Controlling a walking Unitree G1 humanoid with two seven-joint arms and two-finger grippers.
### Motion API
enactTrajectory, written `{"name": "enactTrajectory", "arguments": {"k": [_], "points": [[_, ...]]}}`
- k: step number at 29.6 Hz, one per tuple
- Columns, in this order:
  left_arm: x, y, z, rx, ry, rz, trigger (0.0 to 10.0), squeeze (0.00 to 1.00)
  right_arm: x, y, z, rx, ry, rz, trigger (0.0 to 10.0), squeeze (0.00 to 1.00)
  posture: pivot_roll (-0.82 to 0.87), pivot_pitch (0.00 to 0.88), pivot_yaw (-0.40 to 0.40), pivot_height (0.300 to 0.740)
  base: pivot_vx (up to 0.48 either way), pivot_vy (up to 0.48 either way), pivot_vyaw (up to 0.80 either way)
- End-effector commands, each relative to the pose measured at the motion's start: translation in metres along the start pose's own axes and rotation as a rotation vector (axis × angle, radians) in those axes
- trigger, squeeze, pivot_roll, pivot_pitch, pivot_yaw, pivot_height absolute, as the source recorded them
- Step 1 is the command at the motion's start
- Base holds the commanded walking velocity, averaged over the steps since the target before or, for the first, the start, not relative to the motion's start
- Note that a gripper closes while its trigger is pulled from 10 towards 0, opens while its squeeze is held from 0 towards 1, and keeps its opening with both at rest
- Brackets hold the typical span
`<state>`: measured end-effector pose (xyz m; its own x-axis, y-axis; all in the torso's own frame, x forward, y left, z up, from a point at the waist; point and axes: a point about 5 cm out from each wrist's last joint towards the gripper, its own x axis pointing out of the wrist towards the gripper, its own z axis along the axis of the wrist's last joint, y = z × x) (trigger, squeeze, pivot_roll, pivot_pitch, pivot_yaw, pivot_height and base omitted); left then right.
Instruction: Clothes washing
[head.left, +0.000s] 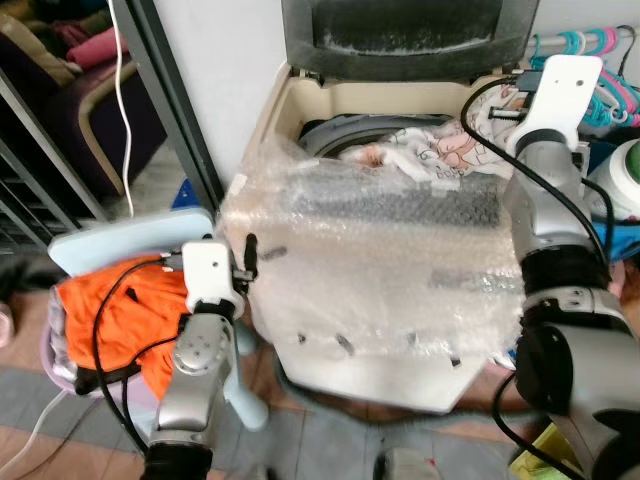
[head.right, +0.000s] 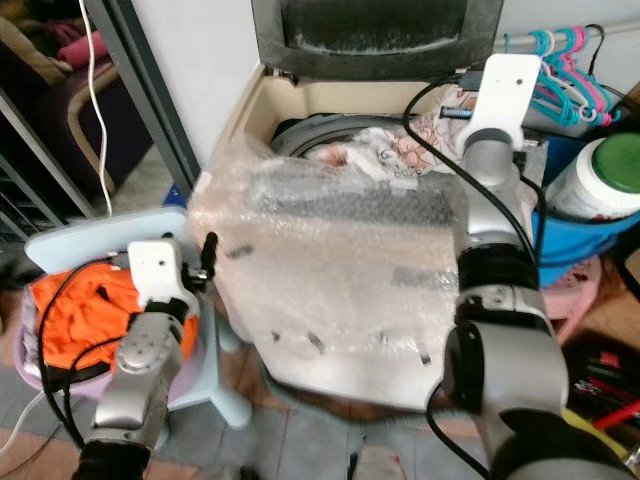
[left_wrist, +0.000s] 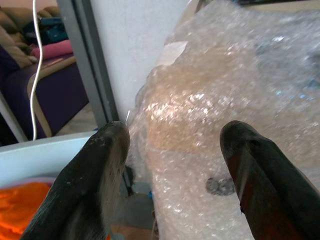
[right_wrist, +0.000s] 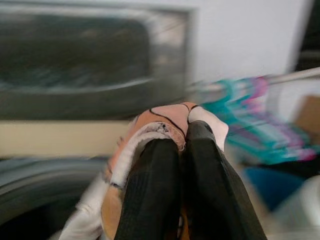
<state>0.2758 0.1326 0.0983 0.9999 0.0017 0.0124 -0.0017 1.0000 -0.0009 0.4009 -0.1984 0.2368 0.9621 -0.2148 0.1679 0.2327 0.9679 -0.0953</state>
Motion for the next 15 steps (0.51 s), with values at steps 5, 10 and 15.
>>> {"name": "enactTrajectory", "arguments": {"k": [5,10,15], "points": [[-0.003,0.005,0.0,0.012,0.002,0.031,10.0,0.0,-0.012,0.041,-0.013,0.084,0.035,0.263,10.0,1.0,-0.04,0.0,0.066,0.74,0.0,0.0,0.0],[-0.002,0.006,0.001,0.009,-0.001,0.032,10.0,0.0,-0.036,0.051,0.0,-0.006,-0.183,0.415,10.0,1.0,-0.04,0.0,0.069,0.74,0.0,0.0,0.0],[0.0,0.009,0.001,0.019,0.005,0.059,10.0,0.0,-0.06,0.041,0.0,-0.002,-0.255,0.377,10.0,1.0,-0.05,0.0,0.066,0.74,0.0,0.0,0.0]]}}
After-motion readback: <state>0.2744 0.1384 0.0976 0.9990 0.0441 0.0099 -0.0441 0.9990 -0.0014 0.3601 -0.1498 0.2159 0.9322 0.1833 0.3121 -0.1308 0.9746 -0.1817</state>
